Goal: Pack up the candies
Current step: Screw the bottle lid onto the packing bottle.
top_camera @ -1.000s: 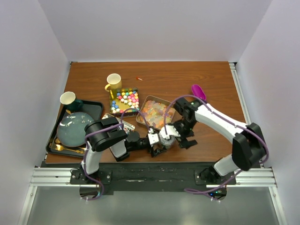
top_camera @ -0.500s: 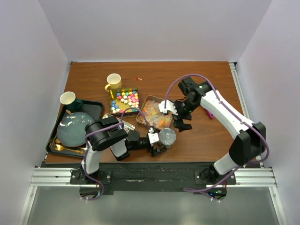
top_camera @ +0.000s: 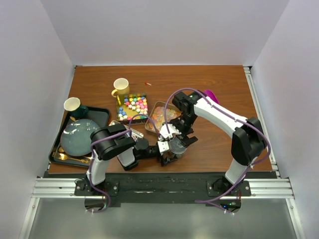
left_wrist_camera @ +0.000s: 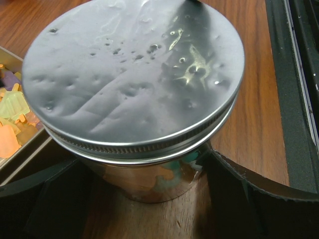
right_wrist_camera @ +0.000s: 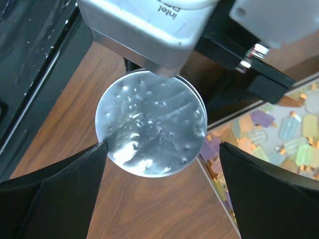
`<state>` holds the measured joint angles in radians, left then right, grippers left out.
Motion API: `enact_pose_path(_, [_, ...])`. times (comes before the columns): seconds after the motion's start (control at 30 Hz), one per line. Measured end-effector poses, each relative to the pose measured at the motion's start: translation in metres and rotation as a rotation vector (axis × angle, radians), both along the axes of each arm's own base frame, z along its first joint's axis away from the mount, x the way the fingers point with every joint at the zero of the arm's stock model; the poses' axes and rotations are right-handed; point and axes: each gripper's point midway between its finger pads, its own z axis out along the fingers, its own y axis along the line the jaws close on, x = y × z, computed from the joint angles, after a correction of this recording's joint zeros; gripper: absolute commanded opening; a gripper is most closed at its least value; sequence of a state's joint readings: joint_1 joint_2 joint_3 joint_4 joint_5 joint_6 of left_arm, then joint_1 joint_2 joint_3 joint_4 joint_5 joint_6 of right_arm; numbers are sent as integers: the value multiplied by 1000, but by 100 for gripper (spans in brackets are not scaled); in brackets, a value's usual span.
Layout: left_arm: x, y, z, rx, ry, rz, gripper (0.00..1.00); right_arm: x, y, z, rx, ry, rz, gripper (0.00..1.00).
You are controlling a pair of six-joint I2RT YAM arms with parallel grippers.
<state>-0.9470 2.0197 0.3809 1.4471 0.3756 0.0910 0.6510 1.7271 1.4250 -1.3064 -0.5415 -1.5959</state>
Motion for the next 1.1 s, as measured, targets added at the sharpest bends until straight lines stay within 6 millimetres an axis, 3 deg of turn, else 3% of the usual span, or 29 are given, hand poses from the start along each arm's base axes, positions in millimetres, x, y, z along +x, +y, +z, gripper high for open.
enact_pose_path(0.4, [0,0,0,0,1,-3,0,-9,-1,-6,2,1,42,98])
enact_pose_path(0.6, [0,0,0,0,2,-6,0,-12,-1,-10,0,4,53,93])
enact_pose_path(0.77, [0,0,0,0,2,-7,0,-11,0,-13,5,-6,19,84])
enact_pose_path(0.9, [1,0,0,0,2,-8,0,-12,-1,-13,14,-24,-104,78])
enact_pose_path(1.1, [1,0,0,0,3,-9,0,-13,-4,-13,15,-14,-435,75])
